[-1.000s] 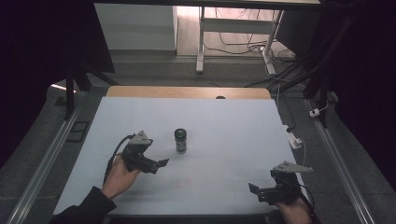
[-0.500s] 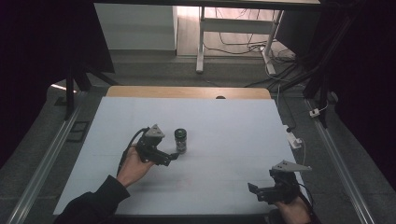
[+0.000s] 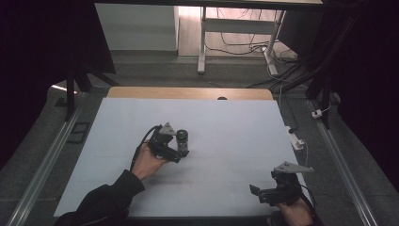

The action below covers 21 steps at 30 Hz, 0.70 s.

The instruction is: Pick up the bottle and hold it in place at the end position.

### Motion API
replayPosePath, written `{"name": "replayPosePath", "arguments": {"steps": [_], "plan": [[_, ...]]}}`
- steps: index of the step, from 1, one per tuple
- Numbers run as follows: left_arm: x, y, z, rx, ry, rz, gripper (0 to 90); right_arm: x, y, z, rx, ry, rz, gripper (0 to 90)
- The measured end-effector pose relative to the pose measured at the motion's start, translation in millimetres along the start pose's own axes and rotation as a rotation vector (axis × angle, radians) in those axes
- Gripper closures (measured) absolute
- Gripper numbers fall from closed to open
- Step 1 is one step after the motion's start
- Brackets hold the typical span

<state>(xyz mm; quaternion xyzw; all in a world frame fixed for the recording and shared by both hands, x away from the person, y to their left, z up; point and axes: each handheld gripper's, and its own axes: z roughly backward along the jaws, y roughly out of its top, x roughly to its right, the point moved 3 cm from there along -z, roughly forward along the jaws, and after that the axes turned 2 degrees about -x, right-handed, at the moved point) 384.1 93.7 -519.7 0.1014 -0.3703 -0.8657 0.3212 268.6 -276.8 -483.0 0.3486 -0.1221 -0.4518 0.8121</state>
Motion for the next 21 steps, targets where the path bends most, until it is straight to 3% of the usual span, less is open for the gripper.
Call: {"name": "replayPosePath", "arguments": {"steps": [9, 13, 14, 15, 21], "plan": [[-5.8, -5.2, -14.2, -0.011, 0.014, -0.021, 1.0, -0.2, -0.3, 0.1, -0.001, 0.000, 0.007, 0.0], [-7.6, -6.8, -14.4, -0.006, 0.030, -0.035, 13.8, -0.4, -0.5, 0.3, -0.001, 0.000, 0.009, 0.0], [-8.0, -7.1, -14.3, -0.005, 0.022, -0.037, 13.8, -0.4, -0.5, 0.3, -0.001, 0.000, 0.009, 0.0], [-8.2, -7.6, -15.0, -0.004, 0.016, -0.045, 21.5, -0.6, -0.6, 0.3, -0.001, 0.000, 0.009, 0.0], [-7.3, -7.6, -15.5, -0.009, 0.013, -0.071, 36.2, -1.0, -1.0, 0.5, -0.002, -0.003, 0.009, 0.0]]}}
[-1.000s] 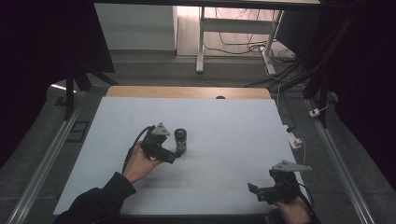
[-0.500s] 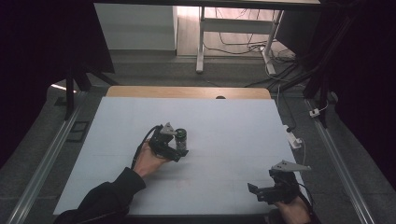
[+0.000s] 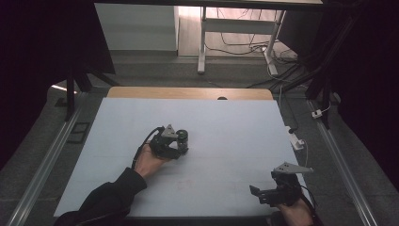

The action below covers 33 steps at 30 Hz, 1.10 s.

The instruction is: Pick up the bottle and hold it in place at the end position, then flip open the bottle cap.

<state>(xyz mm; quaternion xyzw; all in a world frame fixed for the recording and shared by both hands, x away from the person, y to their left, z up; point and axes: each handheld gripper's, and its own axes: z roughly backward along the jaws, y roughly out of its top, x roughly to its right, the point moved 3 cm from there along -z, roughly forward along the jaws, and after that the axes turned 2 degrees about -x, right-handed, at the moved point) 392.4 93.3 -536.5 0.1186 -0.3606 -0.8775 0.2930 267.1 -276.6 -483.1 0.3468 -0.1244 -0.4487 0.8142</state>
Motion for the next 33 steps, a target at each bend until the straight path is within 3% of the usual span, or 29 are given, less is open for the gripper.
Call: {"name": "replayPosePath", "arguments": {"steps": [3, 7, 26, 33], "plan": [[0.4, 1.7, 1.1, 0.012, -0.002, -0.007, 38.5, -0.1, -0.2, 0.2, 0.000, 0.000, 0.000, 0.0], [1.2, 2.6, 2.4, 0.015, -0.006, -0.018, 52.1, -0.2, -0.6, 0.4, -0.001, -0.001, 0.000, 0.0], [-1.1, 2.7, 2.7, 0.008, -0.030, -0.007, 53.4, -0.5, -1.3, 1.6, 0.001, -0.007, 0.007, 0.0], [-1.6, 3.0, 2.7, 0.005, -0.034, -0.009, 53.5, -2.0, 0.0, 4.8, 0.035, -0.003, 0.003, 0.0]]}}
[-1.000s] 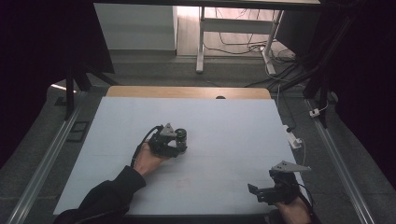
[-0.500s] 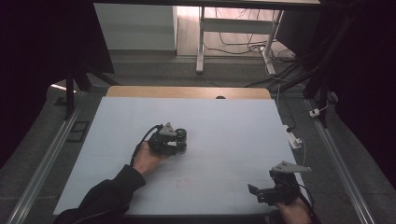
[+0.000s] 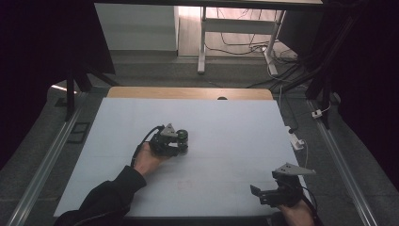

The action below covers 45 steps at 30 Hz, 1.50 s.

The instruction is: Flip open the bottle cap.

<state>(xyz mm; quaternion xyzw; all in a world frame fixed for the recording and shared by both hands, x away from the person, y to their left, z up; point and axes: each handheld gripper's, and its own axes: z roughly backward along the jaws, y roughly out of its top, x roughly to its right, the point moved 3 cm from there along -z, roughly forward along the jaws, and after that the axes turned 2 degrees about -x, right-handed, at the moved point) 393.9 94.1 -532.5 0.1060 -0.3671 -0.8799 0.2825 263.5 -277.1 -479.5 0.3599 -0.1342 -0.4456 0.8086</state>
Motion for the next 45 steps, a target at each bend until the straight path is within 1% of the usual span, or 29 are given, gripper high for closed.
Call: {"name": "replayPosePath", "arguments": {"steps": [2, 4, 9, 15, 16, 17, 21, 30, 36, 41, 45], "plan": [[0.0, 0.3, 0.1, -0.003, 0.000, 0.001, 53.5, -1.3, 1.0, 0.1, 0.006, 0.009, -0.004, 0.0], [0.0, 0.4, 0.2, -0.006, 0.000, 0.001, 53.5, -3.0, 2.5, 0.3, 0.012, 0.011, 0.005, 0.0], [0.2, 0.8, 0.2, -0.009, 0.001, 0.003, 53.5, -7.2, 7.4, 0.0, 0.019, 0.038, 0.014, 0.0], [0.4, 1.2, 0.3, -0.014, 0.003, 0.003, 53.5, -16.0, 17.0, -3.5, 0.027, 0.085, 0.046, 0.0], [0.5, 1.2, 0.3, -0.014, 0.004, 0.004, 53.5, -16.0, 17.0, -3.5, 0.027, 0.085, 0.046, 0.0], [0.6, 1.2, 0.3, -0.014, 0.004, 0.004, 53.5, -19.6, 20.8, -5.5, 0.025, 0.109, 0.058, 0.0], [0.9, 1.6, 0.3, -0.017, 0.006, 0.007, 53.5, -26.1, 27.8, -9.9, 0.024, 0.138, 0.081, 0.0], [0.7, 1.8, 0.3, -0.020, 0.005, 0.008, 53.5, -39.4, 42.8, -19.9, 0.030, 0.164, 0.147, 0.0], [0.7, 1.9, 0.3, -0.020, 0.004, 0.008, 53.5, -49.3, 54.9, -28.1, 0.041, 0.179, 0.181, 0.0], [0.5, 1.8, 0.3, -0.020, 0.002, 0.007, 53.5, -55.9, 64.4, -36.4, 0.052, 0.183, 0.207, 0.0], [0.3, 1.7, 0.3, -0.020, 0.002, 0.006, 53.5, -60.4, 71.0, -43.5, 0.067, 0.210, 0.212, 0.0]]}}
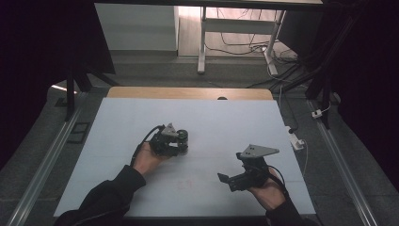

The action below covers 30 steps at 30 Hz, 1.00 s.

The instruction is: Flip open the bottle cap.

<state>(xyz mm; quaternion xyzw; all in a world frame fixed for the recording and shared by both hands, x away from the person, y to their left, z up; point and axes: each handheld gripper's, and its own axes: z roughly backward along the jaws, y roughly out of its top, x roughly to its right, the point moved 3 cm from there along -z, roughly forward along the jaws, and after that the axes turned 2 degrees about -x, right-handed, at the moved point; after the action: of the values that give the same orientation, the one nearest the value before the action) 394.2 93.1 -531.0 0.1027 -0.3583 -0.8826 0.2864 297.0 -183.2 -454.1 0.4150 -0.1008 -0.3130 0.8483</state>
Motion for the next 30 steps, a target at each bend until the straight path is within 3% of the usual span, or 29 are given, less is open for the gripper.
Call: {"name": "replayPosePath", "arguments": {"steps": [16, 20, 30], "plan": [[-0.3, 0.1, -0.2, 0.001, -0.003, -0.001, 53.5, -0.8, 19.8, -28.6, -0.006, 0.024, 0.040, 0.0], [-0.3, 0.1, -0.2, 0.001, -0.003, -0.001, 53.5, -5.4, 24.9, -41.1, -0.030, 0.008, 0.079, 0.0], [-0.1, 0.9, 0.0, -0.008, -0.001, 0.000, 53.6, -8.3, 36.1, -58.0, -0.041, 0.004, 0.076, 0.0]]}}
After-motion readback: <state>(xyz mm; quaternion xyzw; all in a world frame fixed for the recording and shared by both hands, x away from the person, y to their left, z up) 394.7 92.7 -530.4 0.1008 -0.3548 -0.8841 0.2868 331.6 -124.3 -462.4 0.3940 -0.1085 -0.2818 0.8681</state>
